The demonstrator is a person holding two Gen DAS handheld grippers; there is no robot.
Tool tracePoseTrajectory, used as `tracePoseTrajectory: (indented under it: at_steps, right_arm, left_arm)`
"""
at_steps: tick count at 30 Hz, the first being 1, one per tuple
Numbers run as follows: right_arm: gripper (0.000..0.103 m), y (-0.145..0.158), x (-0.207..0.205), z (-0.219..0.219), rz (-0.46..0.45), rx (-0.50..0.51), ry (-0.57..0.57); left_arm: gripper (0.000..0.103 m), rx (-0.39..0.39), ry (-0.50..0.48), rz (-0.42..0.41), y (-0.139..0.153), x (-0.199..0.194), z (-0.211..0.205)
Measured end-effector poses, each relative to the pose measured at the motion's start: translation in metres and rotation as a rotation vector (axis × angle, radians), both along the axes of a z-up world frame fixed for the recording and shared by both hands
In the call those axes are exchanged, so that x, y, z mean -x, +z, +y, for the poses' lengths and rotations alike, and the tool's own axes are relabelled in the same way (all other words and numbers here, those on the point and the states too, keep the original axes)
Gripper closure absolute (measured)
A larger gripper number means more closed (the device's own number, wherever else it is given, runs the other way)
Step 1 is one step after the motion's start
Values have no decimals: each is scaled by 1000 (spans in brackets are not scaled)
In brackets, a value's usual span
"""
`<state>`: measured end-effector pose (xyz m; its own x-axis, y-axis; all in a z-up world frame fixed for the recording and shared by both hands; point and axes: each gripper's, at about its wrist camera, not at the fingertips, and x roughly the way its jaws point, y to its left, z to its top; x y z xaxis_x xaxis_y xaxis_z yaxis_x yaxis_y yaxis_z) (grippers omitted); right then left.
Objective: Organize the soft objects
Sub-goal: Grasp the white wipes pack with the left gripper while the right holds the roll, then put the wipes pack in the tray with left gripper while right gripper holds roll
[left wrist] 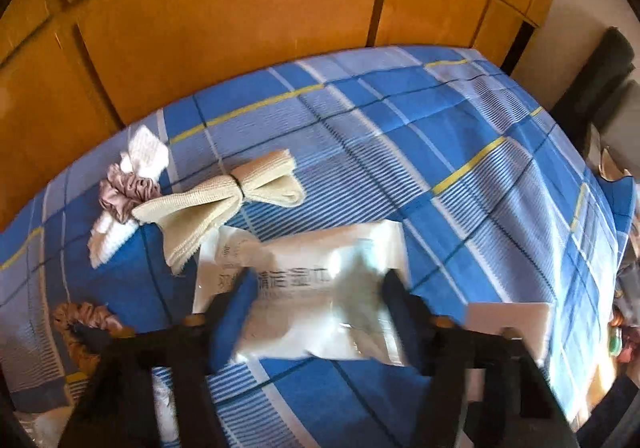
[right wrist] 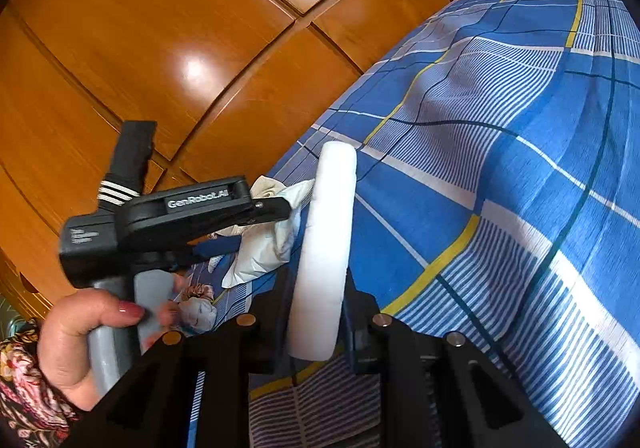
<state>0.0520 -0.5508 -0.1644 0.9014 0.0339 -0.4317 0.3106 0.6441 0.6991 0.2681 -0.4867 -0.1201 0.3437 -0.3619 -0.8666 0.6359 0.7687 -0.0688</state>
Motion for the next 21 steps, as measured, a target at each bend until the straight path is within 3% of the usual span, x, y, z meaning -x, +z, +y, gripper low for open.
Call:
tracePoseTrajectory:
  at_steps: [1,2,4,9,10,12,13,14,17,21]
  right_arm:
    - [84,0,0,0,2,1,-1]
    - [84,0,0,0,4,2,-1]
    - [84,0,0,0,7,4,-2]
    - [84,1,-1,0,7,3,-1]
    - [84,1,-2,0,5,2,-1]
    - [84,1,-2,0,7,4,0]
    - [84,1,-2,0,6,4,0]
    - [84,1,-1,0,5,3,0]
    - [84,1,-1,-1,0,1,1]
    - [84,0,0,0,-3,-1,1]
  left_arm:
    - [67,-1,0,-2,3,2,-1]
    - [95,1,1,4,6,4,-2]
    - [101,11,26,52,5,6,2]
    - [101,62,105,118,-1,10,28]
    - [97,90,121,134,-1,10,34]
    - [62,123,160,159,0,9,42]
    - [16,126,191,175,0,6,44]
    - [1,128,234,191,0,3,46]
    - [0,224,342,257,4,-10,48]
    - [0,136,428,320,-5,-33,31]
